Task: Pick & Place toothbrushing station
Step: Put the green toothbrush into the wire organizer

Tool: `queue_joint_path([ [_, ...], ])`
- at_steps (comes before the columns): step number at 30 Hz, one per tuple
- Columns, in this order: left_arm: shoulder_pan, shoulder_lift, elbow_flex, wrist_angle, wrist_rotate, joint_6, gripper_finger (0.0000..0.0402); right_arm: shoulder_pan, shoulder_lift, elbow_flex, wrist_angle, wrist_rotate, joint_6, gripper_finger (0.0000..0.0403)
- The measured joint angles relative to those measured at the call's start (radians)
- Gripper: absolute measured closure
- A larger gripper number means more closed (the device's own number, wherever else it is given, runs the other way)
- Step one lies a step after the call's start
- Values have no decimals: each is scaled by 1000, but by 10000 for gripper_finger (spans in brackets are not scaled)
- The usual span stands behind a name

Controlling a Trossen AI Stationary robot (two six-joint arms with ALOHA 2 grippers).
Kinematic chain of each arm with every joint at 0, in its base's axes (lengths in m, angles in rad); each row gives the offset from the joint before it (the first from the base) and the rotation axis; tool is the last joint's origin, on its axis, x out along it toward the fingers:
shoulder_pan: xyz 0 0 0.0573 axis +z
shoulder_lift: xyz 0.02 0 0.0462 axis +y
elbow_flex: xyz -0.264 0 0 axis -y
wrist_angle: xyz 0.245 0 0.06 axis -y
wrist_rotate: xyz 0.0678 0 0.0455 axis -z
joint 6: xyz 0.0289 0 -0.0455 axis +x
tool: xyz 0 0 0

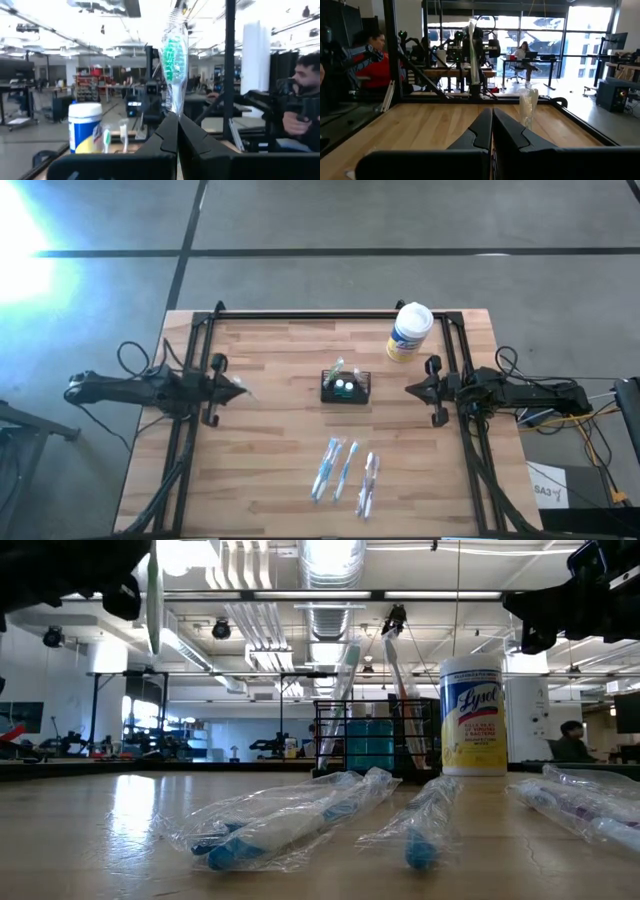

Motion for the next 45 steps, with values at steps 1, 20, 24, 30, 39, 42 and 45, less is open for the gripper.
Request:
queue_joint_path([
  [1,0,-7,-1,-17,-5,-5,401,0,0,0,0,0,-4,394],
  [20,0,-74,-78,58,-42,-79,401,0,2,-1,0,2,-19,394],
  [24,0,-26,-10,65,-38,-57,401,0,2,-1,1,2,-19,394],
  [30,0,162,125,234,48,-18,401,0,2,-1,2,2,-22,394],
  [39,4,559,380,379,82,127,401,0,2,-1,2,2,-22,394],
  [42,18,681,465,397,92,171,401,0,2,-1,2,2,-22,394],
  [45,53,788,541,392,104,190,401,0,2,-1,2,1,-22,394],
])
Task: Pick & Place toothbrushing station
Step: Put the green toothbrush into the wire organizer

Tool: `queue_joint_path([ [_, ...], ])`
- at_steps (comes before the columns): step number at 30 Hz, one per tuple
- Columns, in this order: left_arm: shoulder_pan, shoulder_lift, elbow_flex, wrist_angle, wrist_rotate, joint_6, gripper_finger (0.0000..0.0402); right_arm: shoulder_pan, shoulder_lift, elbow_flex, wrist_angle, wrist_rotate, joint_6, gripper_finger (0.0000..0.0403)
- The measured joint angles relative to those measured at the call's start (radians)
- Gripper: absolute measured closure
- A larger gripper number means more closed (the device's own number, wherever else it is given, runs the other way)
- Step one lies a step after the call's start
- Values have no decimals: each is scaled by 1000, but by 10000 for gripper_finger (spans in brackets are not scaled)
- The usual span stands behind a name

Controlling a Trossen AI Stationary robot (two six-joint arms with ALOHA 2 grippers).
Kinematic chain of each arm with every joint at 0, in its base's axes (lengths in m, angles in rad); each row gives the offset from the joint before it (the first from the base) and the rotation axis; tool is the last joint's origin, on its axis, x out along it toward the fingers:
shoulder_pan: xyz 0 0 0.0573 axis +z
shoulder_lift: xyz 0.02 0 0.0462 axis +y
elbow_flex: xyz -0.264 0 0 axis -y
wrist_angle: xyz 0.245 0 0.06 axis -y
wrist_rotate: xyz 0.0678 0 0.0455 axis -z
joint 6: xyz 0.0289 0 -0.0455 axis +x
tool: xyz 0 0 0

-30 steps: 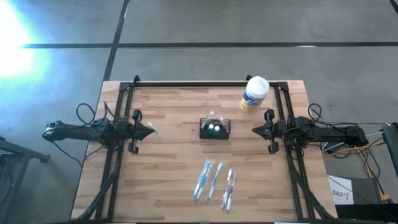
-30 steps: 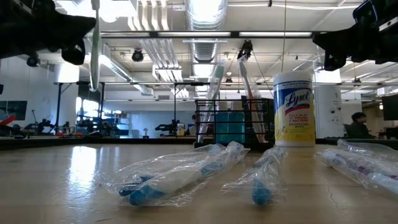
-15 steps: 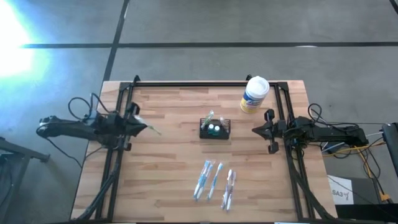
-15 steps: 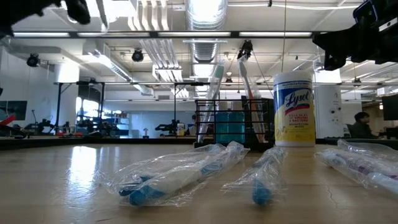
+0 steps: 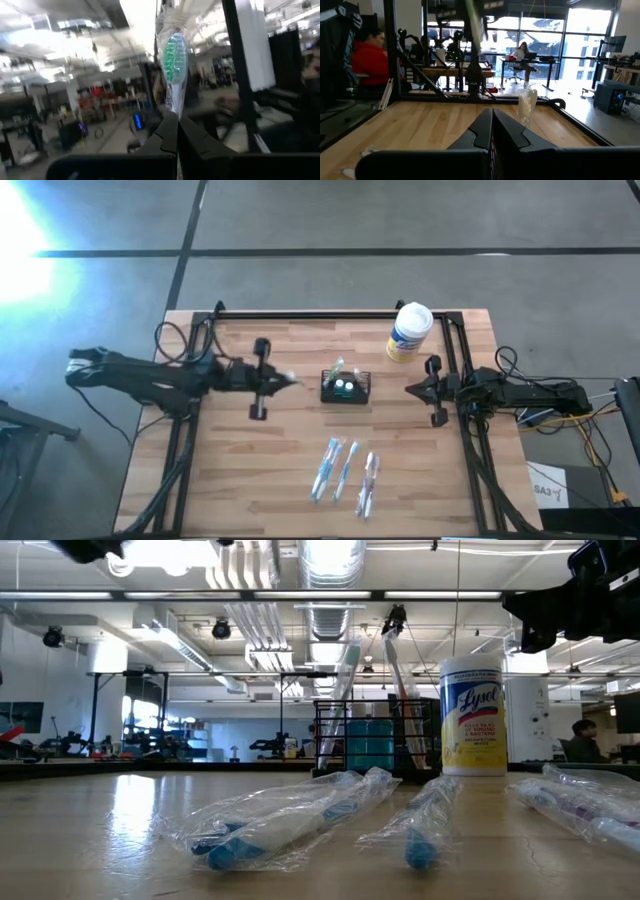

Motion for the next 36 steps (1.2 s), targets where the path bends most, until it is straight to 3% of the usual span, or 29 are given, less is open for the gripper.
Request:
queue_joint_path([
  [5,93,180,75,62,97,-26,401,0,-2,0,0,-1,0,394],
  [14,261,452,61,263,204,-187,401,0,-1,0,-1,-1,-4,394],
  [36,314,813,62,487,246,-228,401,0,-1,0,1,-1,-19,394],
])
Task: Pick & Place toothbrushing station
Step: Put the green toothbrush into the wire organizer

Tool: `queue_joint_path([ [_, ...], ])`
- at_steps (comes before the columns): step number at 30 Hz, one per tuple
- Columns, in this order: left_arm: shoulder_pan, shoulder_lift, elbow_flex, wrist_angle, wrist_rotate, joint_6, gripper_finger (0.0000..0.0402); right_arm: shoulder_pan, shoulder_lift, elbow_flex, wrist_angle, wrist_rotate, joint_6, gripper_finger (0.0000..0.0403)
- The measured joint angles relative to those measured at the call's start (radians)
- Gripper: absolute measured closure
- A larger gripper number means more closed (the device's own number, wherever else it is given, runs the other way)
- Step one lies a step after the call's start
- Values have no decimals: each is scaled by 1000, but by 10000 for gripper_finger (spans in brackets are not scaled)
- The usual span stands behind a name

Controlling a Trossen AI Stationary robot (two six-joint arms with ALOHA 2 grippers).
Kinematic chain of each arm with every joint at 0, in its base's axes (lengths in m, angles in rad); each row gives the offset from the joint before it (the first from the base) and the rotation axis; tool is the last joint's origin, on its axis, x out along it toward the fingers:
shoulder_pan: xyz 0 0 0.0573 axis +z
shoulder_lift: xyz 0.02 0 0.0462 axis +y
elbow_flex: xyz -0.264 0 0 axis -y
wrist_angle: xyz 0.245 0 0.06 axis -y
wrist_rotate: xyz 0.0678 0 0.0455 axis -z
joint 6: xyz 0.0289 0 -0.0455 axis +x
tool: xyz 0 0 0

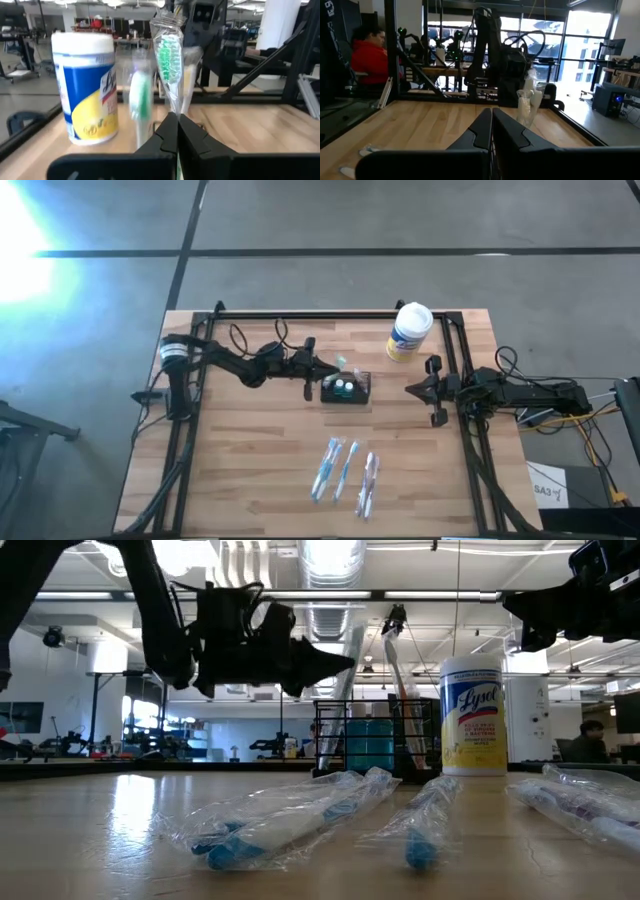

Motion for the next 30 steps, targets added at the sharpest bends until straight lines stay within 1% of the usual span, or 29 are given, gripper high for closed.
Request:
queue_joint_path([
  [6,1,44,0,18,0,-1,400,0,0,0,0,0,0,394],
  [13,0,67,2,31,1,6,400,0,2,0,0,0,2,394],
  [21,1,48,-32,16,16,21,400,0,2,0,0,0,3,394],
  [26,0,30,-78,60,19,26,400,0,2,0,-1,0,3,394],
  [30,1,28,-89,55,18,21,400,0,2,0,-1,0,3,394],
])
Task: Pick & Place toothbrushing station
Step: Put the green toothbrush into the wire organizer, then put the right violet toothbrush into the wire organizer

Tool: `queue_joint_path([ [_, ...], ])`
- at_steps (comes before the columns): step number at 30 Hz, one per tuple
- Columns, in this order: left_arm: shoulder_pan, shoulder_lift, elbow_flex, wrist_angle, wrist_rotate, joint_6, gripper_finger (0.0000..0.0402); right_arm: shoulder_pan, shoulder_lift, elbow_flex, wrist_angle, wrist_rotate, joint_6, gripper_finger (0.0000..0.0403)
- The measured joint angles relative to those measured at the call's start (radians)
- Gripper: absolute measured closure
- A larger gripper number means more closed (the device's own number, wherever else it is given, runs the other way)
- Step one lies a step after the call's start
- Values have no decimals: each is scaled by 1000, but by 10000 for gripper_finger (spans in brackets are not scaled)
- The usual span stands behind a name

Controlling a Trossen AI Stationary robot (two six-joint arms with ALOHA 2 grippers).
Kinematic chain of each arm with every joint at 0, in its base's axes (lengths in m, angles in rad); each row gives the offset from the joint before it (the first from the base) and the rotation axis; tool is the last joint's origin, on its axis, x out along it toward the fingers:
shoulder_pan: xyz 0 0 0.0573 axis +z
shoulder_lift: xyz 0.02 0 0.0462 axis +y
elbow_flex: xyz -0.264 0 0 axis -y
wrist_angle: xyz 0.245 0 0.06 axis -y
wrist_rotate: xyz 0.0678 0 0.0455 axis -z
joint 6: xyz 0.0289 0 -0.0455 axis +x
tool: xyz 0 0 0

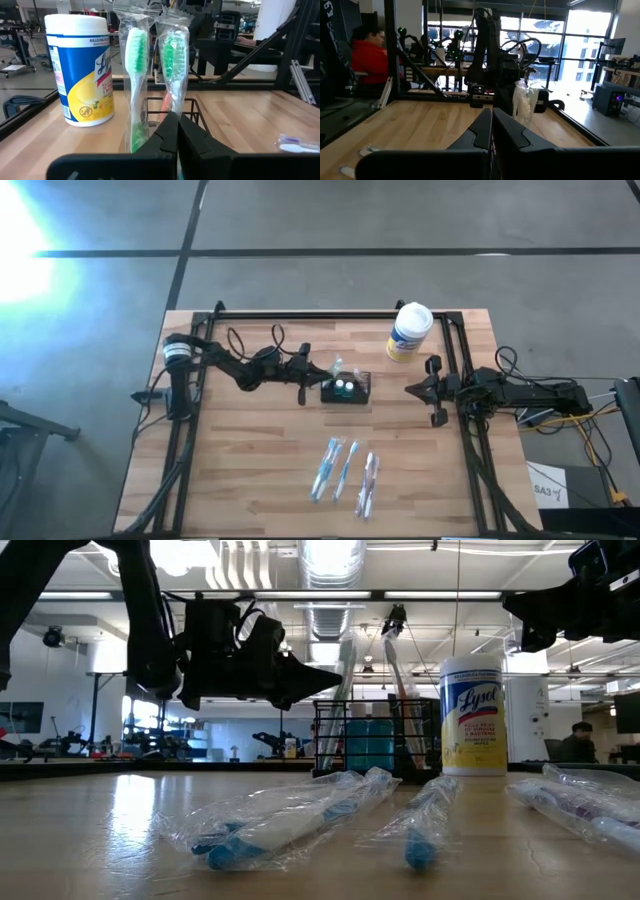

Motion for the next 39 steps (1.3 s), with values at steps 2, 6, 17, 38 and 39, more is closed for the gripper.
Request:
queue_joint_path([
  [2,0,0,0,-5,0,-7,399,0,0,0,0,0,0,394],
  [6,2,0,1,-11,-3,-42,389,0,0,0,0,0,0,394],
  [17,3,-104,-5,-167,26,-26,315,0,0,0,0,0,0,394],
  [38,-59,-1094,-10,-1303,-269,156,363,0,0,0,0,0,-5,394],
  [39,-76,-1145,-17,-1344,-316,159,382,0,0,0,0,0,-7,394],
])
